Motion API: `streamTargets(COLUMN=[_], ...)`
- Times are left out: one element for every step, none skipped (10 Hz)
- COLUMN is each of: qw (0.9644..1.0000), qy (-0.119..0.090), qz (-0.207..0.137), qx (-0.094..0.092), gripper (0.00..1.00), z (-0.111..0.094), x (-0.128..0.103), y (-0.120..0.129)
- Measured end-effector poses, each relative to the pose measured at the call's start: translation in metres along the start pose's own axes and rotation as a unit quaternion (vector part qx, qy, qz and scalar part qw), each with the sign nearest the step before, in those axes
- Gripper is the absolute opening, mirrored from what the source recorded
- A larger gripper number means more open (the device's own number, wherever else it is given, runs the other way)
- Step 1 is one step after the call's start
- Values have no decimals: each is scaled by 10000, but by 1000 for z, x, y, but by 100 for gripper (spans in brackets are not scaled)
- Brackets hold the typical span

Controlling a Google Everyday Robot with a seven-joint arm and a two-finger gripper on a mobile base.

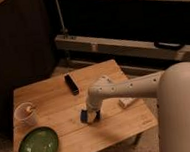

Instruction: Wipe the white sponge on the table

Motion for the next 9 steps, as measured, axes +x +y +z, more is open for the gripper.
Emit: streamTargets(qw=[9999,9997,9995,9995,9994,9992,9990,9987,9981], qy=[30,54,53,35,-12,-59,-113,-192,-288], qz=[113,238,305,324,342,382,425,478,544], qx=[23,38,43,37,27,32,30,26,48], gripper=[21,21,21,21,21,21,21,21,21], z=[-7,-14,-18,-20,-22,-25,-27,-29,-33], x=[13,27,33,33,30,32,33,33,34], y=[5,12,20,28,46,61,77,96,110])
